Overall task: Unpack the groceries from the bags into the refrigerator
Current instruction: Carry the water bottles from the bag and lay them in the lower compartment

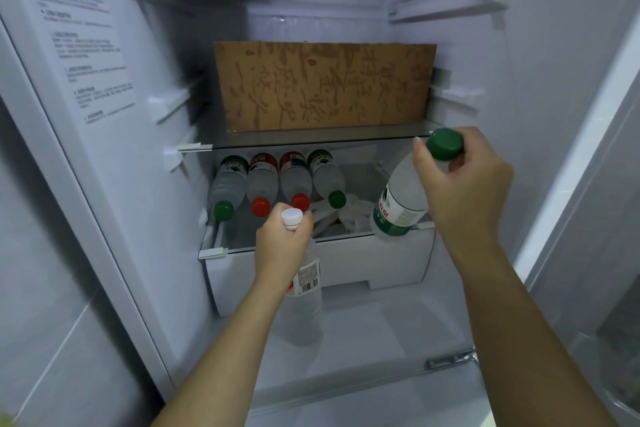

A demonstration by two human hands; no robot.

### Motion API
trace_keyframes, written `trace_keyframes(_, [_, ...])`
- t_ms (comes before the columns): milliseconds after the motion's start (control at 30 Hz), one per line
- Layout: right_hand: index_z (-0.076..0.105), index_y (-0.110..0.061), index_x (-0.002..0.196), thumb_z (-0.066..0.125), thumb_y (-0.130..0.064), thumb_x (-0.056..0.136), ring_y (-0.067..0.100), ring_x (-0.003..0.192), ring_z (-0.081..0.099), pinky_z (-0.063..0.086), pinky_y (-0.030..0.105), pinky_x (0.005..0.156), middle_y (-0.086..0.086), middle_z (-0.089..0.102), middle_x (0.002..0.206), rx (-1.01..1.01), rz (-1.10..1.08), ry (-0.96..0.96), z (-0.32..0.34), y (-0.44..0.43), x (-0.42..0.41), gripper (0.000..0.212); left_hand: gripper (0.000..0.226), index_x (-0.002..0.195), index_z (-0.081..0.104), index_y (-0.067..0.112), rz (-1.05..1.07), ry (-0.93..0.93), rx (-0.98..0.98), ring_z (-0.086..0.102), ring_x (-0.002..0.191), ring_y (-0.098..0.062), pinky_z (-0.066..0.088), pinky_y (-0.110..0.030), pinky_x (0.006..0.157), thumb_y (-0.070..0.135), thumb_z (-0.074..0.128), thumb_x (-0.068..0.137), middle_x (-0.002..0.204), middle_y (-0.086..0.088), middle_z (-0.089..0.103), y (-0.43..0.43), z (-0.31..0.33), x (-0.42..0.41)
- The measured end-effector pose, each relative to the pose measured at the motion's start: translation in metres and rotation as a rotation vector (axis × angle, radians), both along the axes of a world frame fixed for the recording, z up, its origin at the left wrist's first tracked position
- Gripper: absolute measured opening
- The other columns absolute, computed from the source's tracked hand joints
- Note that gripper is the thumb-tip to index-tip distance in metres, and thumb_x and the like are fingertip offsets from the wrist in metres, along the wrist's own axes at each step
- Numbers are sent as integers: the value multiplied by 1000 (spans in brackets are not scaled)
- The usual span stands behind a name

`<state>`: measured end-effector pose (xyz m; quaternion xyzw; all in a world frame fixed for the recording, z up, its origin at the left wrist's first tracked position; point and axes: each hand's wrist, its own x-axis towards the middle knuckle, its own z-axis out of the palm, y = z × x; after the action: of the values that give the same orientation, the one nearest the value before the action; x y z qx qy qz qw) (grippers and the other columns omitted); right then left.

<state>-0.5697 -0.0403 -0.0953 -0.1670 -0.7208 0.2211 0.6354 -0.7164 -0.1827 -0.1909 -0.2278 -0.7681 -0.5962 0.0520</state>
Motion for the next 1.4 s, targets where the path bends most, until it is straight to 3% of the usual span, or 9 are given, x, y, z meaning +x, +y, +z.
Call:
trace_keyframes(100, [61, -12, 86, 69, -27, 88, 7, 61, 47, 43, 20, 58, -10, 52, 70, 21, 23, 77, -25, 8, -9, 17, 20, 79, 53, 14, -2, 1, 1, 53, 63, -15, 41, -29, 57, 29, 62, 89, 69, -3, 60, 0, 0, 0])
trace_keyframes(233, [60, -15, 94, 72, -18, 88, -5, 67, 52, 42, 9, 64, -16, 53, 76, -48, 52, 136, -58, 21, -20, 14, 23, 77, 51, 13, 5, 12, 3, 53, 63, -16, 40, -30, 56, 29, 61, 89, 67, -2, 59, 1, 0, -1])
trace_keyframes(333, [63, -14, 100, 72, -24, 88, 3, 63, 50, 44, 18, 60, -9, 57, 77, -101, -19, 0, -74, 35, -32, 18, 22, 78, 52, 14, 0, 20, 0, 59, 69, -22, 48, -36, 60, 31, 61, 89, 72, -6, 64, 1, -1, -3])
trace_keyframes(467, [65, -21, 121, 68, -32, 89, 24, 79, 65, 47, 29, 64, 3, 71, 90, -206, -111, -217, -94, 55, -51, 34, 22, 79, 53, 14, -4, 14, -1, 61, 71, -23, 49, -37, 60, 31, 61, 89, 74, -7, 66, 1, -1, -3])
trace_keyframes(700, [46, -39, 142, 60, -38, 93, 32, 85, 63, 50, 33, 65, 12, 70, 99, -254, -200, -666, -100, 85, -87, 52, 21, 78, 54, 11, -9, -21, 1, 57, 68, -23, 42, -31, 57, 28, 62, 88, 75, -10, 64, 1, 0, -4])
trace_keyframes(1033, [37, -31, 150, 56, -38, 93, 32, 91, 64, 47, 32, 66, 12, 68, 106, -229, -263, -770, -106, 93, -98, 60, 25, 79, 57, -4, 5, -139, -83, 46, 63, -18, 37, -29, 57, 18, 69, 80, 66, -4, 52, 1, 8, -6])
trace_keyframes(1133, [36, -31, 150, 56, -37, 95, 32, 92, 64, 42, 29, 64, 12, 69, 107, -240, -284, -771, -108, 94, -97, 59, 22, 69, 52, -2, -30, -54, -61, 44, 60, -18, 34, -28, 53, 10, 68, 78, 61, -8, 50, -1, 11, 6])
trace_keyframes(1233, [36, -32, 150, 55, -39, 96, 31, 93, 64, 39, 27, 64, 11, 69, 108, -259, -299, -766, -109, 93, -97, 58, 19, 74, 58, -7, -138, 35, 86, 57, 65, -27, 43, -23, 55, 8, 69, 79, 71, -20, 63, 0, 26, 26])
trace_keyframes(1400, [35, -35, 150, 53, -41, 96, 32, 93, 64, 38, 27, 64, 12, 68, 106, -280, -322, -784, -107, 93, -97, 58, 14, 69, 63, 5, -299, 287, 340, 68, 74, -14, 51, -19, 71, 14, 65, 80, 71, -3, 70, 8, 81, 56])
